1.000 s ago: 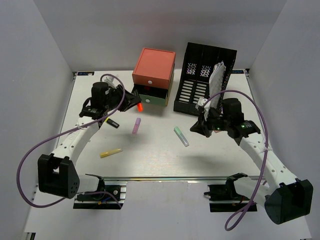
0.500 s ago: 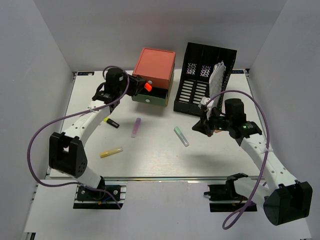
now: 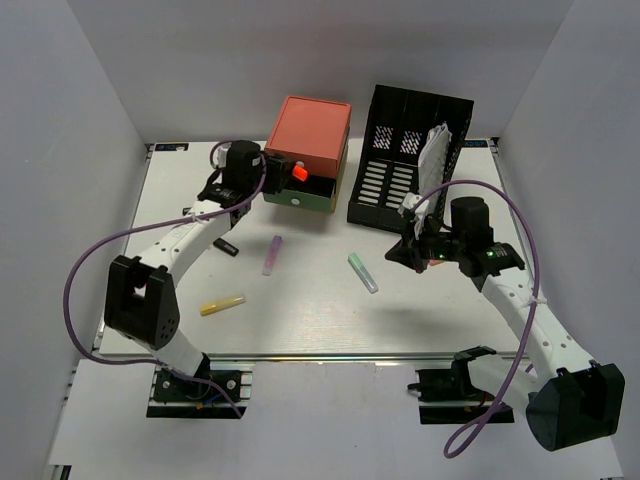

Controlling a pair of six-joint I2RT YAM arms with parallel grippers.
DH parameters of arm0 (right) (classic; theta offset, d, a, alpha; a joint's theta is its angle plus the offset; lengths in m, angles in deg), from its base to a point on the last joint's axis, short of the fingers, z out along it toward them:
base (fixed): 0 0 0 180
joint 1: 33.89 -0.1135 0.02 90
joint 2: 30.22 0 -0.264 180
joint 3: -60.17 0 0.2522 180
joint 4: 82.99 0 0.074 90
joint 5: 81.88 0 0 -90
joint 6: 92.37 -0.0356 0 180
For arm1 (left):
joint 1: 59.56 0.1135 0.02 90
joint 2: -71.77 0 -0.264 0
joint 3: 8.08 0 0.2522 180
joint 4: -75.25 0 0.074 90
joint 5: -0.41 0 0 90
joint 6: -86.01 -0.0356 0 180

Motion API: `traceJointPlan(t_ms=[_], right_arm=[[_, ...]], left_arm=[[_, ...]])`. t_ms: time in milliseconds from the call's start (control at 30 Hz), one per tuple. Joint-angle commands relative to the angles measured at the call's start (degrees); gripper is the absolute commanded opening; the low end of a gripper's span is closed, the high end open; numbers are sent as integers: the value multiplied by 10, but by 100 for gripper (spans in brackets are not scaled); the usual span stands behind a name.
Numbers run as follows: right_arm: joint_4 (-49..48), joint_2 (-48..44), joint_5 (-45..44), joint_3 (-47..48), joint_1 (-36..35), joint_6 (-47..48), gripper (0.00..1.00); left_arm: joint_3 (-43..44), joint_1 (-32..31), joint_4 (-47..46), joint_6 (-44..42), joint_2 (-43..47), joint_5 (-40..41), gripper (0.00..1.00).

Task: Organize the desk

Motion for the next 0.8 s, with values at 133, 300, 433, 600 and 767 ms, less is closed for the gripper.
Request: traceJointPlan(t_ms=[133, 300, 433, 600, 767], right_arm=[[-19, -11, 8, -3, 7, -1, 0], [-18, -14, 8, -3, 9, -1, 0], [-18, -14, 11, -3, 12, 1, 0], [-16, -14, 13, -2, 14, 2, 0], [-15, -12, 15, -3, 15, 4, 0]], left_arm=[[-12, -16, -22, 27, -19, 31, 11], [-14, -16, -25, 29, -29, 41, 18], [-13, -16, -31, 31, -39, 36, 31], [-2, -16, -36, 31, -53, 23, 53], [10, -16, -37, 30, -61, 8, 56]])
